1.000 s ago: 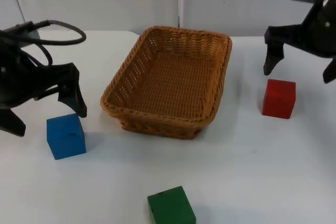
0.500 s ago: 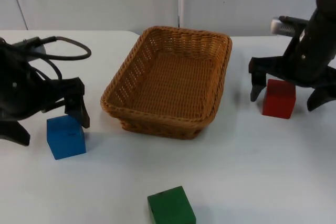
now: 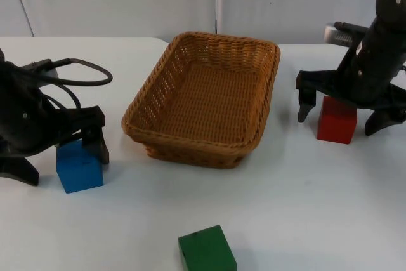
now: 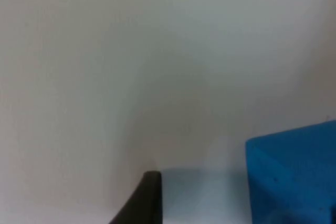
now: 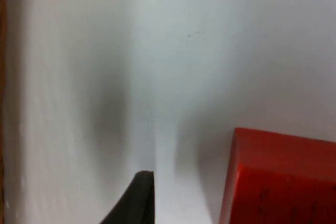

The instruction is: Pick up one cube with each hand and place exactly two cubes into the same basket, leaving the remaining cube outside.

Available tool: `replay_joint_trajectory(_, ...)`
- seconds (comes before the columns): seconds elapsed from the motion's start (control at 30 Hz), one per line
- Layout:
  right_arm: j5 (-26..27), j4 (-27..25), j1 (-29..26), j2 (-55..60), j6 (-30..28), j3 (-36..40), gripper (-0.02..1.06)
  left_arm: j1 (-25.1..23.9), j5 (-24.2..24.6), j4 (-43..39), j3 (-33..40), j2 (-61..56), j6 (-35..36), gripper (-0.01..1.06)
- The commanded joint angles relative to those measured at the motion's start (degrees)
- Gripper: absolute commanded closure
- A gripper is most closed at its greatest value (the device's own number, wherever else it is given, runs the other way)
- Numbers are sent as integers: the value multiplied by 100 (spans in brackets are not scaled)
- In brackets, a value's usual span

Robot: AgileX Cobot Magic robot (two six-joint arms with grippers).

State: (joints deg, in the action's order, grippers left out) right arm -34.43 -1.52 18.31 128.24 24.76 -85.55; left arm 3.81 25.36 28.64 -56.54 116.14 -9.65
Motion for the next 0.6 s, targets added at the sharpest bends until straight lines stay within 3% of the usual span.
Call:
replay_joint_trajectory(0.0,103,-5,24,67,24,-21,2,30,-82,78,7,89,-65,0)
replay_joint_trajectory(0.57,186,-15,24,67,24,-21,6,304,-425,122,7,92,-340,0)
